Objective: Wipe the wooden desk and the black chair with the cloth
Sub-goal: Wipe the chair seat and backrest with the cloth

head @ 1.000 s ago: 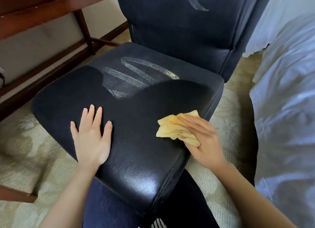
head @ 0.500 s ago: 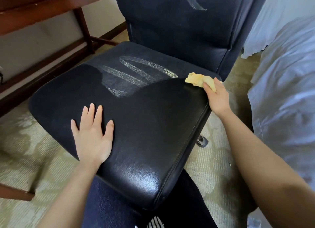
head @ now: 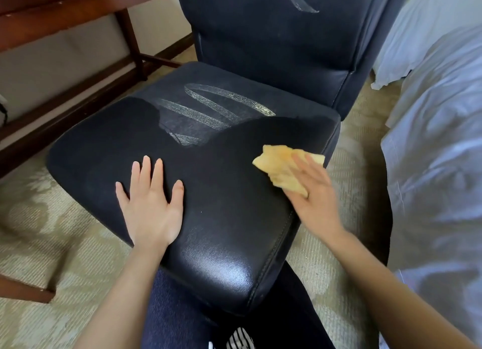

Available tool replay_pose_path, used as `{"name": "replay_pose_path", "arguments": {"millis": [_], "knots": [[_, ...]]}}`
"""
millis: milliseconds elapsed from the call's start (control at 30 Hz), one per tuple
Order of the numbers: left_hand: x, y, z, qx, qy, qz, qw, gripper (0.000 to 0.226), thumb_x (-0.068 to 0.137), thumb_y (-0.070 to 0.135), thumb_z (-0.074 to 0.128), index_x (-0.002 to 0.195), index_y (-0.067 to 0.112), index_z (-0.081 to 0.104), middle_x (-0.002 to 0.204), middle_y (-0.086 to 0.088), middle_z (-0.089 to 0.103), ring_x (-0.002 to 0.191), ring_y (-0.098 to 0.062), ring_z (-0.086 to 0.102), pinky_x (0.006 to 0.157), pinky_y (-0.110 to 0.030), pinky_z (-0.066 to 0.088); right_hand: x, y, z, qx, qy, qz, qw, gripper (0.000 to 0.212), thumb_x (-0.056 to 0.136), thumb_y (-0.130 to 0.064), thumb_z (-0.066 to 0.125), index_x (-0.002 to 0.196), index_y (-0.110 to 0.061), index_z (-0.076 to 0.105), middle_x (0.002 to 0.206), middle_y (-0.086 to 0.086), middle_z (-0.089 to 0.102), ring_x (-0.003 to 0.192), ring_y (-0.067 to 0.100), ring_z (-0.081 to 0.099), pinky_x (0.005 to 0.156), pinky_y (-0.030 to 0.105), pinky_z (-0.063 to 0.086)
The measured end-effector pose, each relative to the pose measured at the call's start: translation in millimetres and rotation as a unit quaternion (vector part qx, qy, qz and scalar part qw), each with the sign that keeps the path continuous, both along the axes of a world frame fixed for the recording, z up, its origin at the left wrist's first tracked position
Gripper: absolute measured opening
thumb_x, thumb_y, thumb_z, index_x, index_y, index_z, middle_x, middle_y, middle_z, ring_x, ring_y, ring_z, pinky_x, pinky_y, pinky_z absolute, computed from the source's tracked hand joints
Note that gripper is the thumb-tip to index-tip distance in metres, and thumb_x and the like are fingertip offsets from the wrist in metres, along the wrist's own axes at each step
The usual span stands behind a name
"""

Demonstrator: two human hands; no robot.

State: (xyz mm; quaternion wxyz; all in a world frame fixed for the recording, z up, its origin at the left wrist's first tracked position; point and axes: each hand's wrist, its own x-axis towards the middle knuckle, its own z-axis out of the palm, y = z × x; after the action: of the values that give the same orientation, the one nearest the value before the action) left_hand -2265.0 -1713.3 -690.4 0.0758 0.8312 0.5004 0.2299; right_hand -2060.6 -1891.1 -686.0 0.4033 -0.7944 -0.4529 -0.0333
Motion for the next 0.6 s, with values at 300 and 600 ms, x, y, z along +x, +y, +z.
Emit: {"name": "replay_pose_path", "arguments": {"millis": [300, 600], "knots": [[-2, -1, 4, -0.016, 0.017, -0.011, 1.000, 0.057, 0.097, 0.040, 0.038, 0.147, 0.014, 0.032, 0.157, -0.005, 0.020, 0.147, -0.018, 0.007, 0.117, -0.048, 0.000, -67, -26, 10, -0.010, -0.073, 0.065, 0.995, 0.040, 0.077, -0.031, 0.054, 0.108, -0.012, 0.070, 0.119, -0.001, 0.063, 0.119, 0.023, 0.053, 0.097, 0.048, 0.043], [-2, 14, 22, 0.003, 0.055, -0.030, 0.998, 0.054, 0.095, 0.048, 0.037, 0.132, 0.012, 0.052, 0.136, -0.012, 0.046, 0.131, -0.031, 0.034, 0.113, -0.053, 0.012, -25, 32, 32, -0.085, -0.123, -0.043, 0.988, 0.019, 0.074, -0.024, 0.068, 0.092, -0.018, 0.069, 0.090, -0.001, 0.063, 0.085, 0.027, 0.055, 0.072, 0.038, 0.045]]}}
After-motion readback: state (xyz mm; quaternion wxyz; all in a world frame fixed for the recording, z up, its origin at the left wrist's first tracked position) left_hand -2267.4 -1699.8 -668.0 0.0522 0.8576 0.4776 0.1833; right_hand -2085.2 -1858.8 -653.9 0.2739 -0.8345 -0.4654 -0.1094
